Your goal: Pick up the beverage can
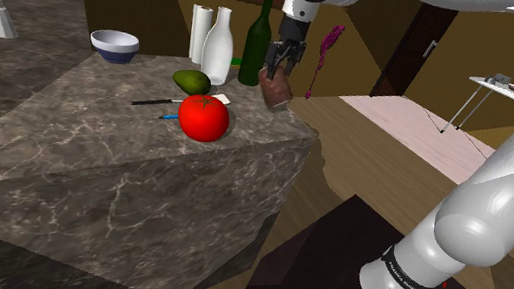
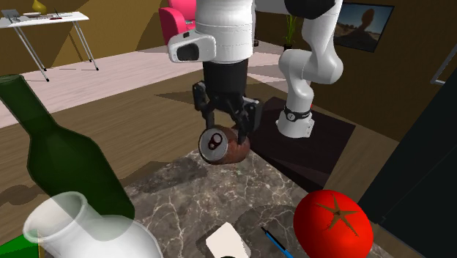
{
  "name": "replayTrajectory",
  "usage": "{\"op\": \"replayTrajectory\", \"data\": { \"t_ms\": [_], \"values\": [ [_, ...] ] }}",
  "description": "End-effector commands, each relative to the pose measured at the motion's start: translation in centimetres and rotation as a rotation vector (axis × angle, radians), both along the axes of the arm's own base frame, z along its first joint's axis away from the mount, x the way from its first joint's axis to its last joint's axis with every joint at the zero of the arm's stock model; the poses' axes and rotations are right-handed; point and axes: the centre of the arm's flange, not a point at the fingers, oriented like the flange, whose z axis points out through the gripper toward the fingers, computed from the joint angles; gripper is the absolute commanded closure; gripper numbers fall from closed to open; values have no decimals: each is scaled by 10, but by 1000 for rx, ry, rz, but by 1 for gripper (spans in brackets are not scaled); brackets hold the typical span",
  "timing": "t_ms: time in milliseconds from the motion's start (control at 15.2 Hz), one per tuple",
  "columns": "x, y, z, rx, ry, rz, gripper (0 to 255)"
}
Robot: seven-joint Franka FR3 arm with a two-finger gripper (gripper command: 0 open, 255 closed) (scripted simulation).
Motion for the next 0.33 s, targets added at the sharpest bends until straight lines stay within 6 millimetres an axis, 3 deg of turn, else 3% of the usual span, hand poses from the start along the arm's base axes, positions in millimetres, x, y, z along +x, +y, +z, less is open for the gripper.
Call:
{"op": "replayTrajectory", "data": {
  "t_ms": [0,264],
  "values": [
    [1,0,12,0,-1,0,255],
    [1,0,23,0,-1,0,255]
  ]
}}
